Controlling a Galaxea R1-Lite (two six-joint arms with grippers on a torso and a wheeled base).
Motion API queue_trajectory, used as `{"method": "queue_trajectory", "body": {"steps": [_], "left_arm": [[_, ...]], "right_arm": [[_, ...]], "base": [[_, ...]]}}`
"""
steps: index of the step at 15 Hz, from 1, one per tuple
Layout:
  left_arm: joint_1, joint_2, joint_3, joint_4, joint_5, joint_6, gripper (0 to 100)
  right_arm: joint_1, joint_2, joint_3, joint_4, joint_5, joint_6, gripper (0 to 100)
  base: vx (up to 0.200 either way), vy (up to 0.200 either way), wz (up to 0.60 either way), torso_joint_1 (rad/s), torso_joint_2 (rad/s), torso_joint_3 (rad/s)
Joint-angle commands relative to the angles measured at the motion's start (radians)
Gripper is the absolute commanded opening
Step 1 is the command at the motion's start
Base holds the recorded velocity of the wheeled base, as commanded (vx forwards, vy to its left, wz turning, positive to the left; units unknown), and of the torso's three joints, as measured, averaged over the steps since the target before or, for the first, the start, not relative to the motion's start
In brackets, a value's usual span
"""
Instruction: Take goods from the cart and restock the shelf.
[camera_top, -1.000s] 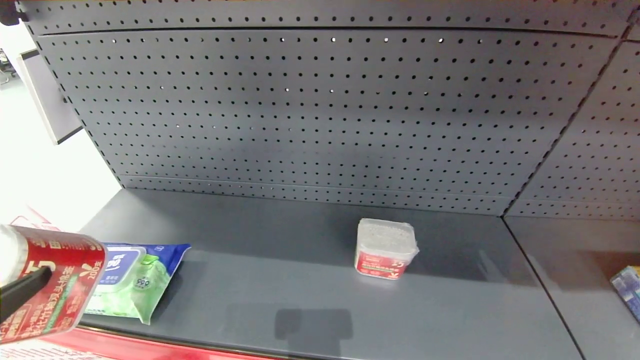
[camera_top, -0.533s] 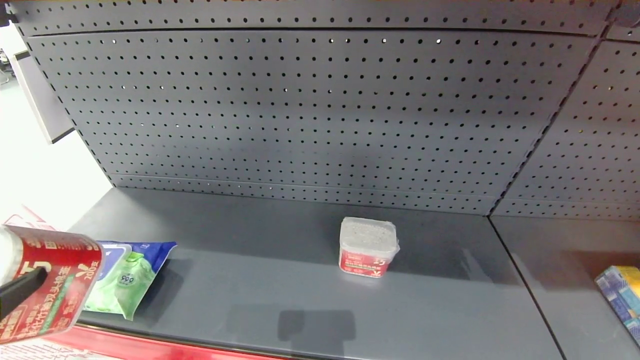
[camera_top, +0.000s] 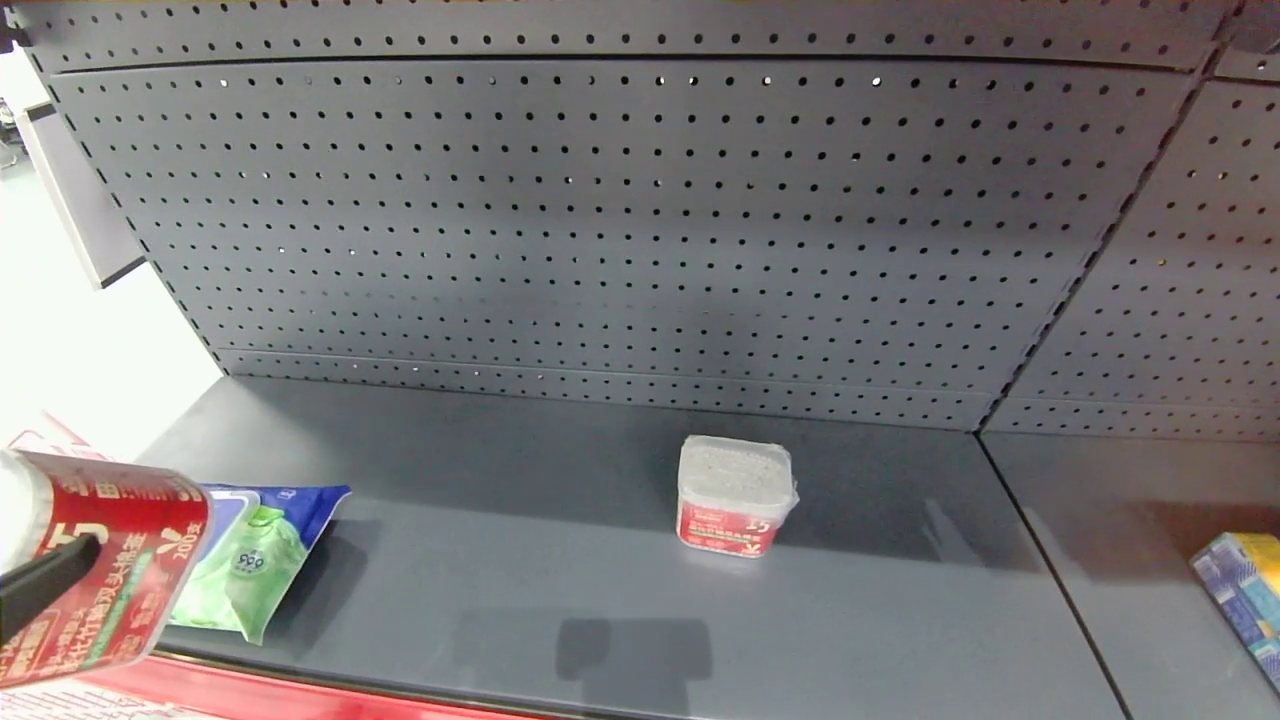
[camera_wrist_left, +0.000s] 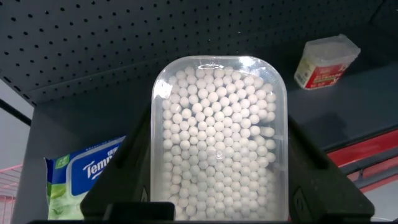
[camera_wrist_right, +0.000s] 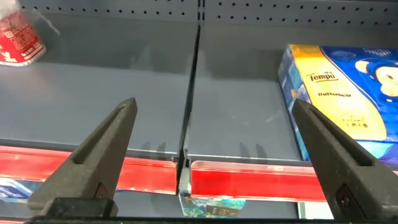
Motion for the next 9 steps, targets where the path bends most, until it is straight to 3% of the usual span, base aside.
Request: {"method": "queue_trajectory", "body": {"steps": [1, 9], "left_arm": [[0.000, 0.000, -0.001, 0.000, 0.000, -0.001, 0], [0.000, 0.000, 0.001, 0.000, 0.000, 0.000, 0]], "right_arm": [[0.000, 0.001, 0.000, 0.000, 0.000, -0.001, 100], [0.000, 0.001, 0.000, 0.000, 0.000, -0.001, 100]], "base": [[0.000, 0.000, 0.00, 0.000, 0.00, 0.000], [0.000, 0.000, 0.00, 0.000, 0.00, 0.000]]}}
